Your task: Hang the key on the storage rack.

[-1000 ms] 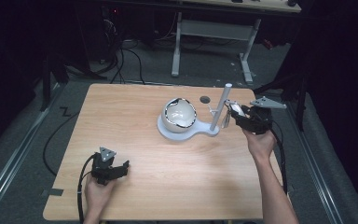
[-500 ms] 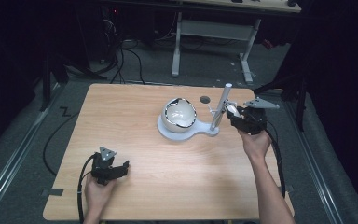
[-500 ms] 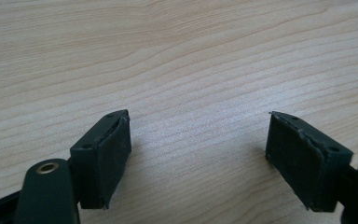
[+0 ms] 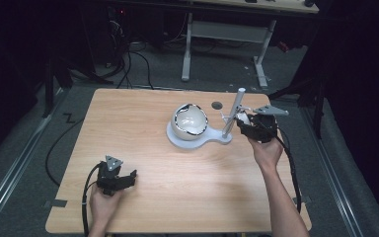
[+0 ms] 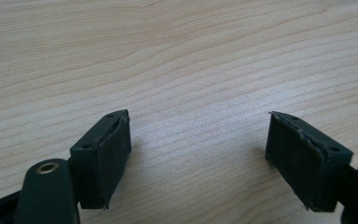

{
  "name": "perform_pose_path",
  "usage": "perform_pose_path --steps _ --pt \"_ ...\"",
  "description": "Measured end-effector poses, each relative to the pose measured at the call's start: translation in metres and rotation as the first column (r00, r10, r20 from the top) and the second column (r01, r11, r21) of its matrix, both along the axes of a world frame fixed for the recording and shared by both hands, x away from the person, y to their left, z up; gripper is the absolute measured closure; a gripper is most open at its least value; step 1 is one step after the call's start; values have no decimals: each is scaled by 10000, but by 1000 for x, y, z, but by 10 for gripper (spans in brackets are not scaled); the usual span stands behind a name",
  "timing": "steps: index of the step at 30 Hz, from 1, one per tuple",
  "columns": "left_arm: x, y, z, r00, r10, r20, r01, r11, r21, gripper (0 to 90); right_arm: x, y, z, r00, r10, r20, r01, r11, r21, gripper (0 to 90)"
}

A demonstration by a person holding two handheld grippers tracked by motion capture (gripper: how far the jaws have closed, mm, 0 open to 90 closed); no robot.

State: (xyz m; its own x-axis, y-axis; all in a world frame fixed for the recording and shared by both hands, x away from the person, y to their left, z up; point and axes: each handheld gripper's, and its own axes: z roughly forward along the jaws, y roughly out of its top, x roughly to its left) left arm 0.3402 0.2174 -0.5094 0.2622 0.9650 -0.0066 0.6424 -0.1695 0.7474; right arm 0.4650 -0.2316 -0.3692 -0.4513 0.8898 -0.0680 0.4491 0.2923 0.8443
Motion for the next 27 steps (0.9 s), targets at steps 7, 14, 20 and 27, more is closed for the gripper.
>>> perform_pose_path --steps 7,14,20,27 --pt "0 0 0 10000 2 0 -2 10000 0 226 3 3 -6 9999 -51 -136 52 10000 22 504" --pt "0 0 0 10000 2 0 -2 10000 0 226 6 6 -10 9997 -35 -240 37 9999 101 502" --pt "0 0 0 10000 2 -3 -2 10000 3 226 7 8 -12 9996 -52 -279 56 9999 118 500" --pt "0 0 0 10000 11 -6 -11 10000 8 226 6 10 -14 9993 -4 -372 5 10000 24 494"
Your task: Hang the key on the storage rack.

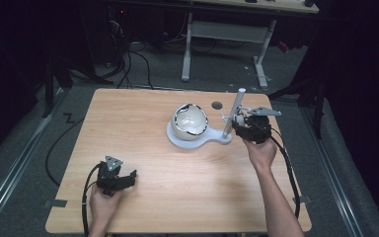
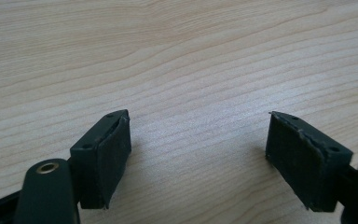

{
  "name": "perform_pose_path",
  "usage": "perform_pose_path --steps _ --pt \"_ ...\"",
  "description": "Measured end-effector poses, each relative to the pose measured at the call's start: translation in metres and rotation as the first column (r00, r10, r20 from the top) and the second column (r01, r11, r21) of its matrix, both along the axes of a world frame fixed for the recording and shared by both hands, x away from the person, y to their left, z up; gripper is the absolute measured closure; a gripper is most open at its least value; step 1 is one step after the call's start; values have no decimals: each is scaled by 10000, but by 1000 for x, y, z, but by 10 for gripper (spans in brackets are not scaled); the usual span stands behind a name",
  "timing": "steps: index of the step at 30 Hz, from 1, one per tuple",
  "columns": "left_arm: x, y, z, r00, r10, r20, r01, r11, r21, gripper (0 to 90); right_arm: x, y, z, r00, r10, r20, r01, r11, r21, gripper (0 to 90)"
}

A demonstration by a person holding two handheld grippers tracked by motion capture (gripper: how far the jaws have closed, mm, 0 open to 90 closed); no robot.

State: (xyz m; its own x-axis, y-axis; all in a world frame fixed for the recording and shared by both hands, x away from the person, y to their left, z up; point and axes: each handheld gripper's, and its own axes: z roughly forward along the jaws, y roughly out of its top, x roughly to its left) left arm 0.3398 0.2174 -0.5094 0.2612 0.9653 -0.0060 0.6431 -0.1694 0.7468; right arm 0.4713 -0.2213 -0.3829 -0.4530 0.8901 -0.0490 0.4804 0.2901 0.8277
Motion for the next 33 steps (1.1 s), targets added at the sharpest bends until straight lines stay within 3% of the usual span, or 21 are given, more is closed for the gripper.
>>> perform_pose_path --steps 11,33 --pt "0 0 0 10000 2 3 -2 10000 3 225 -8 -17 -8 9996 -223 192 214 9989 427 454" --pt "0 0 0 10000 6 9 -6 10000 0 226 -36 -50 -1 9964 -532 661 449 9916 1215 460"
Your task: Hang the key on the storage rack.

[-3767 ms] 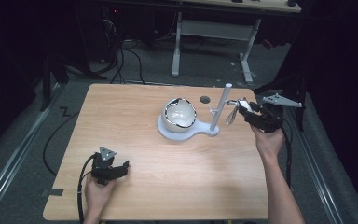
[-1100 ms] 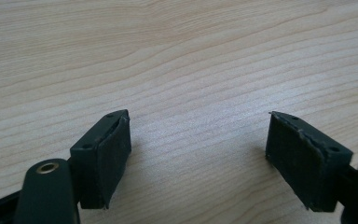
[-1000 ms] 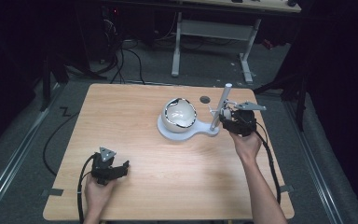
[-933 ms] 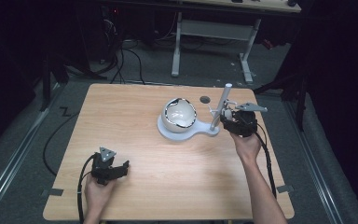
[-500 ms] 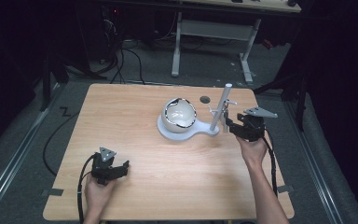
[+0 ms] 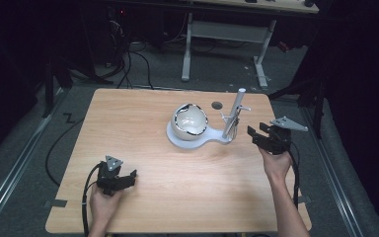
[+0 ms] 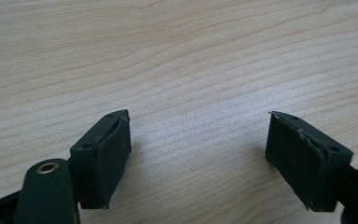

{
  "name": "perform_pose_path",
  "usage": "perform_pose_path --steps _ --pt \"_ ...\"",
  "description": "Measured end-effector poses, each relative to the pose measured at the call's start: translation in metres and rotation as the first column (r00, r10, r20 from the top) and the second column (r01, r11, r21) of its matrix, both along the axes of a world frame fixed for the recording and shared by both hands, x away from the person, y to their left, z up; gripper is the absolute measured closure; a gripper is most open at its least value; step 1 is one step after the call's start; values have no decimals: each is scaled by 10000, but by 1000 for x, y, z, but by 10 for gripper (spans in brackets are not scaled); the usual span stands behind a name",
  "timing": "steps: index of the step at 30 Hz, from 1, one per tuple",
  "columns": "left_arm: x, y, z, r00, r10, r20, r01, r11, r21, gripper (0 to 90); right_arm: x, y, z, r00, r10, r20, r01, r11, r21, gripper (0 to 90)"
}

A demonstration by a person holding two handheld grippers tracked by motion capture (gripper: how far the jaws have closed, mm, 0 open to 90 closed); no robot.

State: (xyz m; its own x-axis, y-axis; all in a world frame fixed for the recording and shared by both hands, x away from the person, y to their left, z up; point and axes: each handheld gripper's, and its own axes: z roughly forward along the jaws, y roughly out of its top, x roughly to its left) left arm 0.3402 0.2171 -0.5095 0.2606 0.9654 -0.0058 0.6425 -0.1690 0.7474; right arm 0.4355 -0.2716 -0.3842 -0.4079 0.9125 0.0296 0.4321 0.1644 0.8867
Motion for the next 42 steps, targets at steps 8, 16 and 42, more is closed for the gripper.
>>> perform_pose_path --steps 8,16,42 --pt "0 0 0 10000 -3 1 3 10000 10 225 -9 -11 -1 10000 -81 26 80 9995 297 460" --pt "0 0 0 10000 0 0 0 10000 10 226 -18 -18 0 9998 -76 162 67 9987 501 462" --pt "0 0 0 10000 3 1 -3 10000 5 225 -41 -31 -10 9996 -151 224 133 9967 797 466"
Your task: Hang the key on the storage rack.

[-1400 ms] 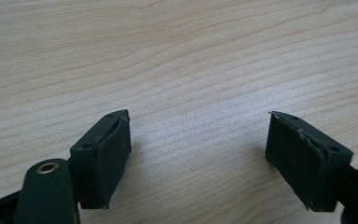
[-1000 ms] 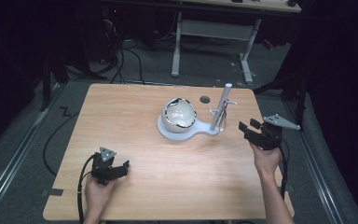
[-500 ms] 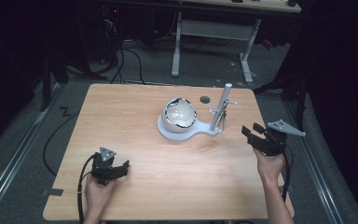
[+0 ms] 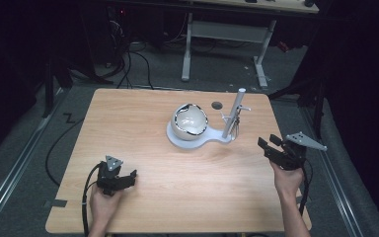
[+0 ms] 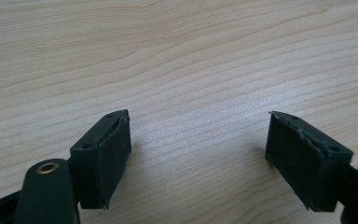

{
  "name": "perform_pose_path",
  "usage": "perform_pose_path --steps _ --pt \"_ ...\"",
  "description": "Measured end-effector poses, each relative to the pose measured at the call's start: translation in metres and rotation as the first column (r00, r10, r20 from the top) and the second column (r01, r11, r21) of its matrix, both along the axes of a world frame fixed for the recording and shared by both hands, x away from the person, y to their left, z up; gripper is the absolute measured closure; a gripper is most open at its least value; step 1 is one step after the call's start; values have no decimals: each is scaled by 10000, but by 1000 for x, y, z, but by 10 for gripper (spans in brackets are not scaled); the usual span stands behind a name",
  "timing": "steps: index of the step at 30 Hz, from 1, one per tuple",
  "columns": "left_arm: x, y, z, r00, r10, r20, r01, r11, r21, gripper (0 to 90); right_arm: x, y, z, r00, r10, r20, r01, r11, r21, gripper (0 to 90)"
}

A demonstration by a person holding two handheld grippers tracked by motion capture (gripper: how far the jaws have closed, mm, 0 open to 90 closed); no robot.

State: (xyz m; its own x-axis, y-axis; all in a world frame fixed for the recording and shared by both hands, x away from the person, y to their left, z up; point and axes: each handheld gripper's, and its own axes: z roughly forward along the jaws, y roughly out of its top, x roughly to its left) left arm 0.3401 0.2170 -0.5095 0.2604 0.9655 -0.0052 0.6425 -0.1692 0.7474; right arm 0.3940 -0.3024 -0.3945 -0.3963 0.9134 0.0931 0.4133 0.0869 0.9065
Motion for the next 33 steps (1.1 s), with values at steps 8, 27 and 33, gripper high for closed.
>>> perform_pose_path --steps 8,27,33 --pt "0 0 0 10000 -2 0 2 10000 -2 225 -6 0 -5 10000 15 -31 -15 10000 -26 467" --pt "0 0 0 10000 0 -2 0 10000 -7 225 -17 0 -16 9999 65 -85 -64 10000 37 469" --pt "0 0 0 10000 1 -4 -1 10000 -7 226 -19 1 -21 9999 68 -152 -68 10000 8 471"
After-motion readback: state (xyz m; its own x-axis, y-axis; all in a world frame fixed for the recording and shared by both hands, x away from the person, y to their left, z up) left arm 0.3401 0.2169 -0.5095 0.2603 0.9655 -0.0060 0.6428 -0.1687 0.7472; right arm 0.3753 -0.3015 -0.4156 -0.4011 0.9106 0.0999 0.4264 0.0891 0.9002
